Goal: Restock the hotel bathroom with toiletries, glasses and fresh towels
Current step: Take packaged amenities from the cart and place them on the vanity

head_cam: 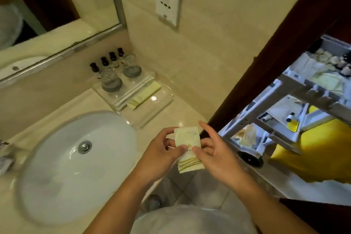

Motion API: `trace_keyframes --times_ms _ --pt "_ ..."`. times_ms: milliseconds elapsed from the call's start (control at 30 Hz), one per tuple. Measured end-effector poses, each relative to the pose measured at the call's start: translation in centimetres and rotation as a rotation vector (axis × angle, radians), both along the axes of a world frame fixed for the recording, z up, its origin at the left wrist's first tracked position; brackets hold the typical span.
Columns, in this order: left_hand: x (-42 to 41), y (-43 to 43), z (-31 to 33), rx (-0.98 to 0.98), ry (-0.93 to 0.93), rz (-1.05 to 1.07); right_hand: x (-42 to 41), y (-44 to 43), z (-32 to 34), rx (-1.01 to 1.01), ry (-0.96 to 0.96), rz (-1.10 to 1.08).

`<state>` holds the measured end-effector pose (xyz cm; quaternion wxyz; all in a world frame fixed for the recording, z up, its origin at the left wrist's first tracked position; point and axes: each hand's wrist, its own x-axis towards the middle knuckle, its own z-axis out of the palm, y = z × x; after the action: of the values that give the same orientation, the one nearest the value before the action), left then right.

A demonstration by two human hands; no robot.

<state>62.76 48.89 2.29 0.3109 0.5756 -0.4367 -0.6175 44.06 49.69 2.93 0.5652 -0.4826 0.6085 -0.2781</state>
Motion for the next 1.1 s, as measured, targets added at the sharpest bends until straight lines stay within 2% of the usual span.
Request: trace_keyframes --times_ms 267,633,933,1100 --pt "6.5 -0.7 -1.2 0.015 0.003 0.133 6.5 -3.6 -1.5 0.029 -0.020 0.059" --pt "9.3 -4.3 -3.3 0.042 0.020 0.358 10.2 -11.0 -2.3 0.039 0.013 0.274" --pt "9.7 -8.9 -5.7 0.098 -0.025 0.573 12.6 -19.8 -5.3 0.112 0.140 0.452" --pt "10.5 -11.5 -7.4 0.151 -0.072 0.606 14.3 -23.2 -7.7 0.134 0.208 0.512"
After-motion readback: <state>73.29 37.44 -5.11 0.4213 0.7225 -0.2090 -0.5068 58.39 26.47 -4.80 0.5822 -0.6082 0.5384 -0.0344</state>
